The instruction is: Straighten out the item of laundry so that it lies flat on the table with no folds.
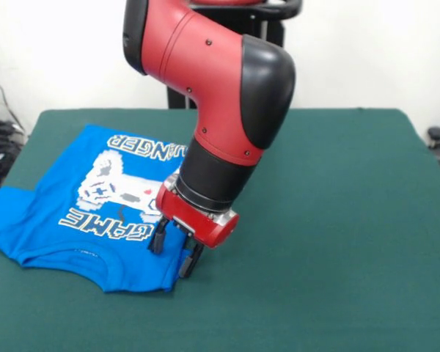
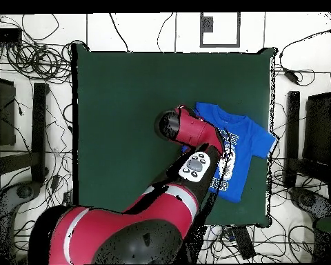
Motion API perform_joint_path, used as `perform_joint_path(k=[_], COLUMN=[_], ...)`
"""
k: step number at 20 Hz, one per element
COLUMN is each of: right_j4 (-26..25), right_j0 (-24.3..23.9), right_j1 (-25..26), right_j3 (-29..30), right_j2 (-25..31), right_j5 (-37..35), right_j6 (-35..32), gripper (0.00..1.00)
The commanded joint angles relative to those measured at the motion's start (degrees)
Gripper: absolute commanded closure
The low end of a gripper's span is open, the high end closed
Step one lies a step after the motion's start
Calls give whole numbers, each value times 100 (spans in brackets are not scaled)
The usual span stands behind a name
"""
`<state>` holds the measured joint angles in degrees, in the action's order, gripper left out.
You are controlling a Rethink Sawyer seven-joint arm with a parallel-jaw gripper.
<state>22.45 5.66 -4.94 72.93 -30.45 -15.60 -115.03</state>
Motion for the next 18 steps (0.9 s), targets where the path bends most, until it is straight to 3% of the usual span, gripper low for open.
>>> perform_joint_path(k=[1, 5, 18], right_j4=[58, 103, 164], right_j0=[44, 166, 109], right_j1=[481, 567, 620], right_j3=[253, 176, 92], right_j2=[944, 734, 805], right_j5=[99, -80, -99], right_j6=[-1015, -1113, -1133], gripper=[0, 0, 0])
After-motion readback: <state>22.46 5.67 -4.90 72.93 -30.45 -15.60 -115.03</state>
